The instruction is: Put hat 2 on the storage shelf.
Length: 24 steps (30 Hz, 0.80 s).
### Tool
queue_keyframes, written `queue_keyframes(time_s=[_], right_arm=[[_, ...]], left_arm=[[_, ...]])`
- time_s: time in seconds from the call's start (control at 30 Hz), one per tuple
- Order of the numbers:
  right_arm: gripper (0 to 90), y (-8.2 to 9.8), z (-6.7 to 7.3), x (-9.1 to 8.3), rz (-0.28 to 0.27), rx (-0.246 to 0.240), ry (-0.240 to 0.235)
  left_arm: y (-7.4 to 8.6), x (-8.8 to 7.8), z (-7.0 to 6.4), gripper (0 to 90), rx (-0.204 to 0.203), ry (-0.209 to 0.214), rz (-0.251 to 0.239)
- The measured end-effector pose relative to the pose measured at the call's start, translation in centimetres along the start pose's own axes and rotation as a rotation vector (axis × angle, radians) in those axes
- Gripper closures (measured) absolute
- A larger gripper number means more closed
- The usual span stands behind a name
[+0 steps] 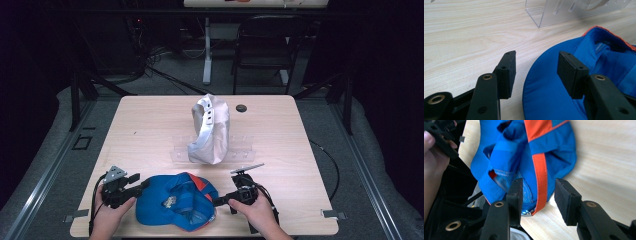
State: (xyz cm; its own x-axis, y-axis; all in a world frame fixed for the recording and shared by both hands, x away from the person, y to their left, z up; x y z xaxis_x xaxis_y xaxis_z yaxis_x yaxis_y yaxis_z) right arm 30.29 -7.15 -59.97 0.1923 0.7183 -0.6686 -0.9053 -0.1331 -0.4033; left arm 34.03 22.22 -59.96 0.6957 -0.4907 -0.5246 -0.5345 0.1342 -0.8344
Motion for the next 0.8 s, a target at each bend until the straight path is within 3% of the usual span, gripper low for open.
queue_keyframes(time_s=[0.2, 0.23, 0.43, 0.67, 0.8], right_arm=[[58.6, 0.6, -0.2, 1.6, 0.023, 0.009, -0.01], [58.6, 0.7, -0.3, 1.6, 0.046, 0.016, -0.001], [60.3, 0.9, 0.0, 2.6, 0.054, 0.046, -0.044], [71.2, 0.5, 0.4, 2.2, 0.056, 0.067, -0.056], [73.6, 0.5, 0.5, 1.9, 0.073, 0.105, -0.061]], left_arm=[[0.1, 0.1, 0.0, 49.5, 0.002, -0.002, 0.002], [0.1, 0.1, 0.0, 49.4, 0.003, -0.003, 0.002], [0.1, 0.1, 0.1, 49.2, 0.001, -0.002, 0.004], [0.1, 0.0, 0.2, 49.1, -0.003, -0.008, -0.003], [0.1, 0.0, 0.1, 49.1, 0.001, -0.004, 0.001]])
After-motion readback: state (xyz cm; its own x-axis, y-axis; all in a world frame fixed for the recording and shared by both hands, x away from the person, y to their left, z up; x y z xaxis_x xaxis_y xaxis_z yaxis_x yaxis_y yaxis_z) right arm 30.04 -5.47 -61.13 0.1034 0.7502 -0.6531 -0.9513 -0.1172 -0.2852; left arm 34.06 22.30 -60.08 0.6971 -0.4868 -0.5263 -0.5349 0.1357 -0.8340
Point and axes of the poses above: each handheld gripper's, and its own axes: x roughly forward along the jaws, y roughly out of its underside, z roughly to its left, the point moved 8 cm from there along x, roughly forward along the jaws, and after that the axes turned 6 degrees about -z, right-handed, at the moved point
